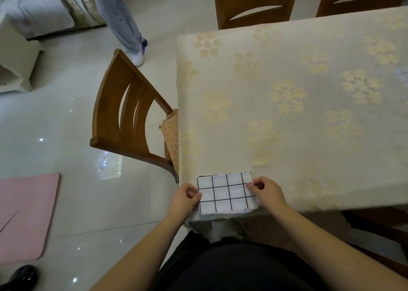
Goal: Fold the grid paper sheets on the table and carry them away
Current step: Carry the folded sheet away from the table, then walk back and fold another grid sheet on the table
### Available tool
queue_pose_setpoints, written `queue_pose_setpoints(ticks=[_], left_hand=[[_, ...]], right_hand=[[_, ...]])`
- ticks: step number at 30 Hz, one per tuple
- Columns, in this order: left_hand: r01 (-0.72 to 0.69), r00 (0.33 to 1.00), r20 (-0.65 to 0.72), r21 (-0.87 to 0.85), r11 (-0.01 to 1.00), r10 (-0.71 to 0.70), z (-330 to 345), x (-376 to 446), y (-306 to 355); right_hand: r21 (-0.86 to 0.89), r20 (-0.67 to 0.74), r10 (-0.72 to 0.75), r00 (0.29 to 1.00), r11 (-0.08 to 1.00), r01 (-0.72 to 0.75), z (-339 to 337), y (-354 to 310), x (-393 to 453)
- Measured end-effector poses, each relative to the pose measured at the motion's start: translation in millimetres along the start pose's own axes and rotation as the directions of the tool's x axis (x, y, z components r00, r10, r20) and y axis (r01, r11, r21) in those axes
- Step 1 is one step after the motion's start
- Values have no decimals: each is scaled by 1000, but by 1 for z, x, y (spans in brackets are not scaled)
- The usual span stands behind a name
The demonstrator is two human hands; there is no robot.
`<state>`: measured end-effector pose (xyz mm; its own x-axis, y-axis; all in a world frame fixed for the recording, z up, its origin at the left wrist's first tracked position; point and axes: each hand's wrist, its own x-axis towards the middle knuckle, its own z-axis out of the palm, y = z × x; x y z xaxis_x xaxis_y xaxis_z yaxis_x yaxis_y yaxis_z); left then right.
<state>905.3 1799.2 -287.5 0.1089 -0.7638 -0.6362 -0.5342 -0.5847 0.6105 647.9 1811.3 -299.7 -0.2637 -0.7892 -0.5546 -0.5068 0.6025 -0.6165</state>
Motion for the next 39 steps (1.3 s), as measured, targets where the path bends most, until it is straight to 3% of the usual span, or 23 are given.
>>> queue_pose_setpoints(ticks=[16, 19, 21, 23, 25, 27, 29, 32, 39], left_hand=[[-81, 977, -193, 40, 996, 87, 1, 2, -2], [-145, 965, -194, 170, 975, 177, 0, -1, -1], [-294, 918, -137, 397, 869, 373, 2, -1, -5], [-490, 819, 90, 623, 610, 566, 5, -2, -6], [-590, 752, 296, 701, 401, 589, 13, -2, -7], [-606, 729, 344, 727, 324, 591, 21, 0, -9], [-585, 740, 342, 751, 304, 579, 26, 3, -11], [-546, 775, 341, 784, 294, 532, 30, 9, -16], [-524, 813, 340, 782, 339, 473, 37, 20, -21]], right_hand=[[27, -20, -12, 1000, 1000, 13, 1, 6, 0], [64, -77, -6, 997, 998, 11, 3, 7, -2], [31, -217, -41, 975, 998, 48, 5, 7, -6], [-136, -306, -192, 932, 978, 157, 10, 5, -11], [-328, -239, -393, 888, 893, 307, 21, -3, -17], [-474, -81, -502, 861, 780, 409, 35, -11, -20], [-572, 42, -518, 854, 689, 446, 52, -13, -18], [-660, 115, -491, 864, 612, 435, 67, -10, -15], [-683, 207, -408, 889, 590, 430, 72, 0, -6]])
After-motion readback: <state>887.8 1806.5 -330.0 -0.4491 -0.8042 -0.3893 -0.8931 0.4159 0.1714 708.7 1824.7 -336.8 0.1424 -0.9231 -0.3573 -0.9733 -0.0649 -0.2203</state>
